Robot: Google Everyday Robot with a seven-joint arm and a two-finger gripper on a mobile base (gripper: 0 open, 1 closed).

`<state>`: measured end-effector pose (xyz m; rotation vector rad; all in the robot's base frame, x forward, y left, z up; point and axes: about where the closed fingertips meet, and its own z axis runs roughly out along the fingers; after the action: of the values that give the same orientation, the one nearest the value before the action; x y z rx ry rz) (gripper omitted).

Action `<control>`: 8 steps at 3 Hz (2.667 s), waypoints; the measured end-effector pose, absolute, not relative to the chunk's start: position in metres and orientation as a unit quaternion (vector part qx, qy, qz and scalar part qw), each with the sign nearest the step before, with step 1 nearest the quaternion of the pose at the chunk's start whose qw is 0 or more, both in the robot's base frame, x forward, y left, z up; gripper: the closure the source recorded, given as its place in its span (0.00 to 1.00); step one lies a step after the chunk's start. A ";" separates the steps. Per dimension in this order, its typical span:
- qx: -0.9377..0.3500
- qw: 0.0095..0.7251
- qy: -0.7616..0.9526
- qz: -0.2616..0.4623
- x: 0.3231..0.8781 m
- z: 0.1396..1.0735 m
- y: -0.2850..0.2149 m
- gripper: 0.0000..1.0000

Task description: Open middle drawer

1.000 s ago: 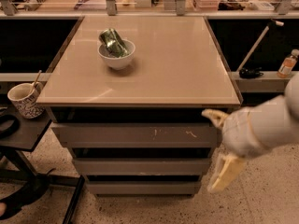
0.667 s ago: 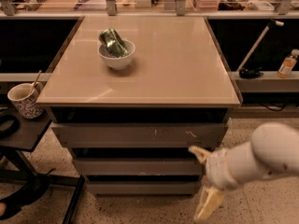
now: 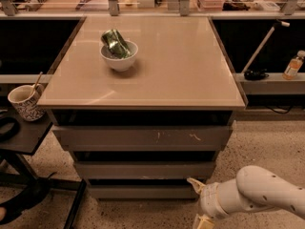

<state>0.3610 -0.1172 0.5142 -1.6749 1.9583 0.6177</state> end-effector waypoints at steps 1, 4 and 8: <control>-0.614 0.239 0.717 0.227 0.358 0.508 -0.117 0.00; -0.622 0.298 0.705 0.165 0.437 0.492 -0.104 0.00; -0.572 0.371 0.709 0.181 0.516 0.490 -0.091 0.00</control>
Offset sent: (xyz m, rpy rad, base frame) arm 0.0782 0.0119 -0.0455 -0.0839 -0.1901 0.0011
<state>0.5160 -0.0908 0.4897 -1.4653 1.8178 0.4638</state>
